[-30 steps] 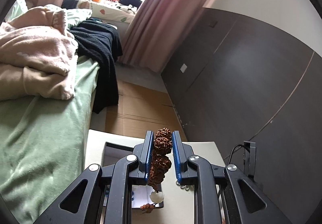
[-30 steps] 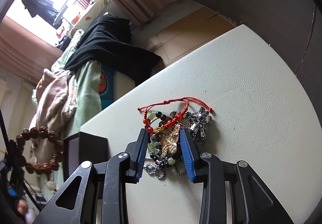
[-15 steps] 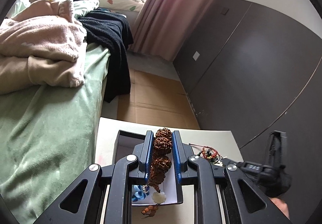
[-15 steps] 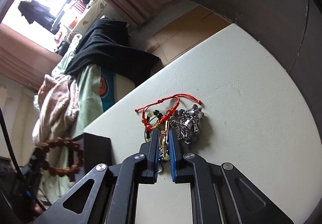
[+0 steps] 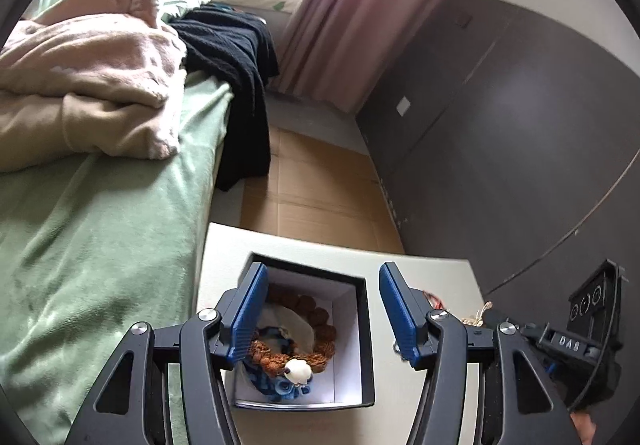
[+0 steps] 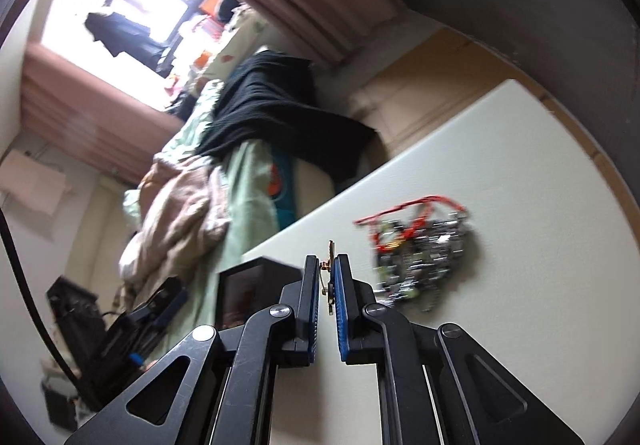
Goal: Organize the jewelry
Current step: 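Carry the brown bracelet into the box with the left tool while the right tool grasps a gold pendant, then lower the gold pendant into the black box and open the right tool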
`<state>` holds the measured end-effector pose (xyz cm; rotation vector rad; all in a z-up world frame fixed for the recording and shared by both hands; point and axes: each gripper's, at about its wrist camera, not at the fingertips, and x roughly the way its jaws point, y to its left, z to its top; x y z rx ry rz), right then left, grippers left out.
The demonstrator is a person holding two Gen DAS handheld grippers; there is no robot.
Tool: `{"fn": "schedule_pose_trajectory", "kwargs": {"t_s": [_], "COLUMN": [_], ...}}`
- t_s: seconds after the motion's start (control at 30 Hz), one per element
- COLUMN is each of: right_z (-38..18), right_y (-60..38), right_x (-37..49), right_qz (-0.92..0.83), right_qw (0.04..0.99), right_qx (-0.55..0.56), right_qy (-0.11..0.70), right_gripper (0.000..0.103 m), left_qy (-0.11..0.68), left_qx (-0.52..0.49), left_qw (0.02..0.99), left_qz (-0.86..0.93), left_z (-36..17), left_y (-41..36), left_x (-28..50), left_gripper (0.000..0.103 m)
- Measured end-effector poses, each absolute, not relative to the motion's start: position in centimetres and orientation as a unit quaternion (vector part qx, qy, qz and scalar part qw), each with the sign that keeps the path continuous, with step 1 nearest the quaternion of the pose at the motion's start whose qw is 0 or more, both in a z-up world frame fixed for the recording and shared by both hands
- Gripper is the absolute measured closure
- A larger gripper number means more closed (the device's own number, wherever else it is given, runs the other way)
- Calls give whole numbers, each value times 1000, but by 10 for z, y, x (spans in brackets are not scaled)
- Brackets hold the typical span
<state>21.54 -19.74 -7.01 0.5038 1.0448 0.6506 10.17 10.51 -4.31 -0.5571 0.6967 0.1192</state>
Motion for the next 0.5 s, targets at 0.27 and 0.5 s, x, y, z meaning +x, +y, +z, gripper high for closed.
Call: {"fn": "schedule_pose_trajectory", "kwargs": {"t_s": [0.27,0.5], "right_z": [-61,-65], "right_y": [-146,-103], "right_x": [198,191], "right_qz": [373,397], "right_qw": [764,752], "right_qx": [219,213], "right_qy": [479,481], "right_gripper": [94,94], "left_qy": [334,328], "left_qx": [-273,-278], "left_qw": [899,900], "left_qz": [72,79], "left_z": [-40,-38], "left_y": [119,127], "left_x": [96,91], "left_gripper": [44,30]}}
